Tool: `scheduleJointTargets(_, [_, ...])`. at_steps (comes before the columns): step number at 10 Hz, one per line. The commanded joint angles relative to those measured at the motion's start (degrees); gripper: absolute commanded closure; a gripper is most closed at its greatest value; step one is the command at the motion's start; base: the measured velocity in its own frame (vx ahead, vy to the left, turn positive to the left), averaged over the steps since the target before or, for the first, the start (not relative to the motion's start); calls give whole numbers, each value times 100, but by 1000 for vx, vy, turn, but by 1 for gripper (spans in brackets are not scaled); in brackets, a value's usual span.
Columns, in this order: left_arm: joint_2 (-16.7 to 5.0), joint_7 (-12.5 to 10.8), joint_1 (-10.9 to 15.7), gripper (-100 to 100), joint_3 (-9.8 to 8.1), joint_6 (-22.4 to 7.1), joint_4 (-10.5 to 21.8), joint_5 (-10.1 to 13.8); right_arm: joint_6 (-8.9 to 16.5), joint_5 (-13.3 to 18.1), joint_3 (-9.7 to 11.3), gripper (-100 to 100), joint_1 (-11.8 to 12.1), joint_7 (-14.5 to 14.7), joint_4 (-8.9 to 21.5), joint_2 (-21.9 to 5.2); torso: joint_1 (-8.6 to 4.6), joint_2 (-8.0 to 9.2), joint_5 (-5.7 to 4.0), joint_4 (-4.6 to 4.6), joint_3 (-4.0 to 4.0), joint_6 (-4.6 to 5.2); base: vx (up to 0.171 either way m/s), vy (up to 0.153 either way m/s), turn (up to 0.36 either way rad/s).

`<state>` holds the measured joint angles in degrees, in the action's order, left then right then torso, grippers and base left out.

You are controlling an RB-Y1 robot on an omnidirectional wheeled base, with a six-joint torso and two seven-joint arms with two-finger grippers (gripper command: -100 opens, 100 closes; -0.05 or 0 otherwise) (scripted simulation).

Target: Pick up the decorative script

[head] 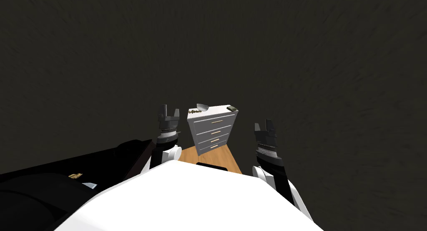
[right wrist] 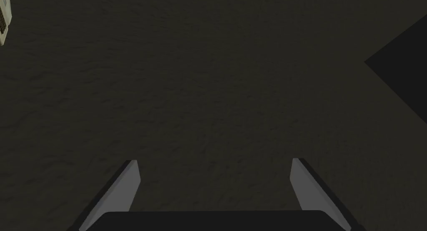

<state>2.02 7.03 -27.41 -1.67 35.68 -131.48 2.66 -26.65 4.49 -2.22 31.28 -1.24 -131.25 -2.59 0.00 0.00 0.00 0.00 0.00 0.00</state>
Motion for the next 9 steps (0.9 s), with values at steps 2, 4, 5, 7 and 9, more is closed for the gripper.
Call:
scheduleJointTargets(2, [-442,-78,141,-100,-1,-245,6,-1,0,0,0,0,0,0,0,0,1,0,0,0,0,0,-1,-3,24])
scheduleJointTargets(4, [-681,-129,233,-100,-1,-404,9,-4,0,0,0,0,0,0,0,0,0,0,0,0,0,0,-1,-2,13])
scheduleJointTargets(5, [-856,-191,343,-100,-3,-596,11,-9,0,0,0,0,0,0,0,0,0,0,0,0,0,0,-4,-8,45])
scheduleJointTargets(7, [-1023,-263,471,-100,-5,-819,12,-17,0,0,0,0,0,0,0,0,-3,0,-1,0,0,0,-5,-11,36])
scheduleJointTargets(9, [-1172,-345,613,-100,-7,-1069,12,-29,0,0,0,0,0,0,0,0,-3,1,-1,0,0,0,-6,-9,27])
